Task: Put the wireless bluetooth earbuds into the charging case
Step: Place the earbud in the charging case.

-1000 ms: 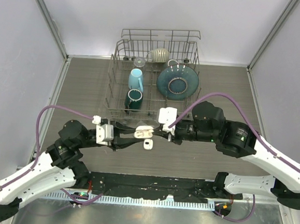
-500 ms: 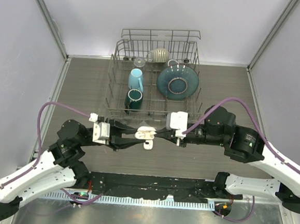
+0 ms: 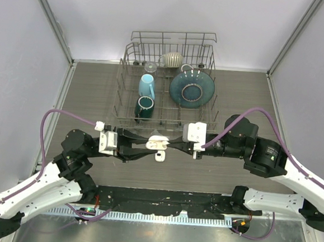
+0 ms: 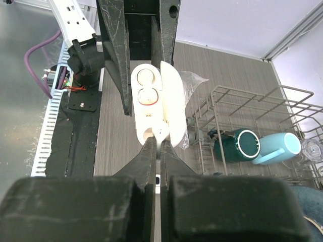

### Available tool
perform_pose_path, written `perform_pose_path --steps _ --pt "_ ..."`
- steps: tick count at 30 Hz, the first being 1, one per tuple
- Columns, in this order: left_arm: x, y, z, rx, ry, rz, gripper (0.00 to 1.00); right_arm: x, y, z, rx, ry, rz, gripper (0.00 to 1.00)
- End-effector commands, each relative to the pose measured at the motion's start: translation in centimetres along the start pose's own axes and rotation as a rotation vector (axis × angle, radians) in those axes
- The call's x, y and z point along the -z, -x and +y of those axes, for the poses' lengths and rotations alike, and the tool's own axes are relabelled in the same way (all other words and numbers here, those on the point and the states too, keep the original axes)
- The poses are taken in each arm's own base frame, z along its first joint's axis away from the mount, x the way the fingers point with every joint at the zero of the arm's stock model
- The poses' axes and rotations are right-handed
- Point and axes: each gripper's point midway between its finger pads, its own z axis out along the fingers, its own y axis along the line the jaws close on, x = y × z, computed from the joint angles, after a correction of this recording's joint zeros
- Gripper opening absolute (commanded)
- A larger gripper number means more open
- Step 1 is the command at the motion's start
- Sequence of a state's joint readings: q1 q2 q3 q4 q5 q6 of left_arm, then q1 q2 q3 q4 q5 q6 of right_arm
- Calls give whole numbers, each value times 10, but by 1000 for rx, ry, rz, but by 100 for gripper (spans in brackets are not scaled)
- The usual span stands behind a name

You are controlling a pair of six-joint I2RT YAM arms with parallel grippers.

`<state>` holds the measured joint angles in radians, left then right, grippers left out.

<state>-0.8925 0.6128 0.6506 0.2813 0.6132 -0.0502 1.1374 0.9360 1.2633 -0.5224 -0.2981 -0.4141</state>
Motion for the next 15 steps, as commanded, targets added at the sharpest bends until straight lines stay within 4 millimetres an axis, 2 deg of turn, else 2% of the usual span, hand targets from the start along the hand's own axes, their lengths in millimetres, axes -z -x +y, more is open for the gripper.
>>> perform_pose_path --steps 1,6,15 --pt "-5 19 0 -29 -8 -74 0 -4 26 0 59 16 -116 1" --pt "-7 19 -2 -9 -25 -71 0 -5 24 -4 97 1 -115 1" --pt "-8 14 6 1 16 -71 0 1 28 -6 126 -30 -152 1"
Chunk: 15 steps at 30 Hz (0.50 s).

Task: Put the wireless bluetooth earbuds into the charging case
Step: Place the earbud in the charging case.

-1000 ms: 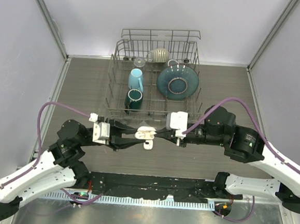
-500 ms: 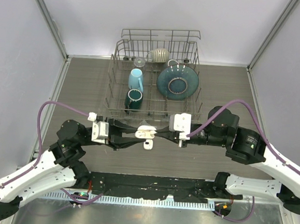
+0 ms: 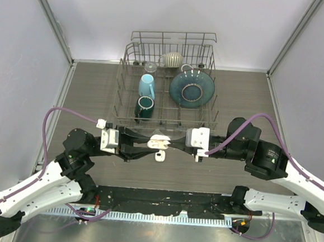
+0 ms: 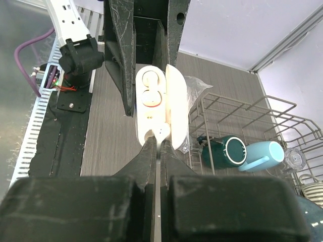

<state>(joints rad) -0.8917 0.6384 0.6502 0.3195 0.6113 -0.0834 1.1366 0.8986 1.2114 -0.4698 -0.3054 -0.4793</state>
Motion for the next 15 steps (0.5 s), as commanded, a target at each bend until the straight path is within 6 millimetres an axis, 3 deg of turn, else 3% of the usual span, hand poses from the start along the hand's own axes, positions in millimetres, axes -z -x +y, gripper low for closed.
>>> perform_pose_path --steps 1,15 --pt "-3 15 4 -26 15 -64 0 -2 28 -7 52 -25 -118 1" --pt "-6 12 4 -12 12 -60 0 -7 35 -3 79 9 -161 1"
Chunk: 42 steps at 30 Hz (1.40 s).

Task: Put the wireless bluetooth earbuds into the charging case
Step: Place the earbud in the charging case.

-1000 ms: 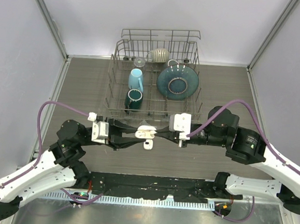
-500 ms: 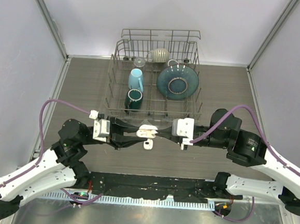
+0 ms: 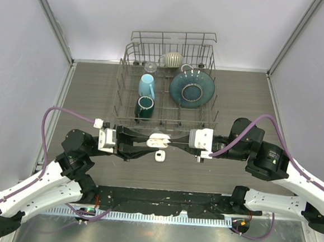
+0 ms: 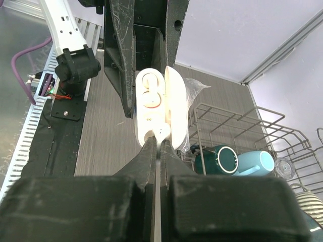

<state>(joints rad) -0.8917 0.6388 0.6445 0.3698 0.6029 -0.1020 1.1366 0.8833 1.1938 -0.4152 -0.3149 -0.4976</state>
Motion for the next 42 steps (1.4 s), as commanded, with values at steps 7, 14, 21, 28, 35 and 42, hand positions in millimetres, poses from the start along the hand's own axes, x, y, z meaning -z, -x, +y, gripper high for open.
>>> perform_pose_path --steps 7,14,21,28,35,42 --pt "-4 -10 7 4 23 27 0 -2 29 -7 52 -13 -113 1" --pt "2 -16 15 -6 79 60 0 10 30 -9 50 -37 -99 1" --pt "1 -12 16 -15 82 51 0 11 33 -6 42 -25 -114 1" --pt "-3 3 10 -16 46 5 0 -3 7 0 45 -3 -48 1" --pt "-3 16 6 -25 30 -36 0 -5 -7 0 42 -14 -9 1" --pt "-4 17 4 -18 17 -40 0 0 -9 -5 53 -58 -14 1"
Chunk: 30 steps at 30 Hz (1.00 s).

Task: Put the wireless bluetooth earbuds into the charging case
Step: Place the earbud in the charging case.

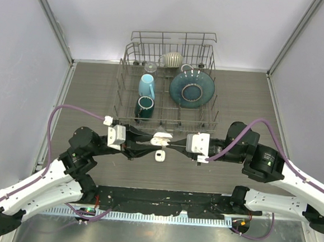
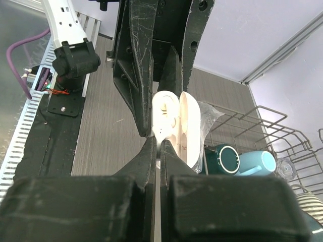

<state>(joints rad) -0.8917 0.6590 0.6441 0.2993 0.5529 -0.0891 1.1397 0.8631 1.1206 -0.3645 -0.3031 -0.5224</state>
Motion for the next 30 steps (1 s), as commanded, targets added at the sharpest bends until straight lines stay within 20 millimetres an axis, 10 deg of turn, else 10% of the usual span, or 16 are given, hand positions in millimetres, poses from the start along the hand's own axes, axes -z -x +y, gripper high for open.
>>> perform_pose_path --steps 1,30 --pt "-1 39 -8 -52 -37 -115 0 5 5 -10 34 -58 -18 1" --pt "2 48 -6 -78 -16 -168 0 -5 -9 4 -4 9 19 1"
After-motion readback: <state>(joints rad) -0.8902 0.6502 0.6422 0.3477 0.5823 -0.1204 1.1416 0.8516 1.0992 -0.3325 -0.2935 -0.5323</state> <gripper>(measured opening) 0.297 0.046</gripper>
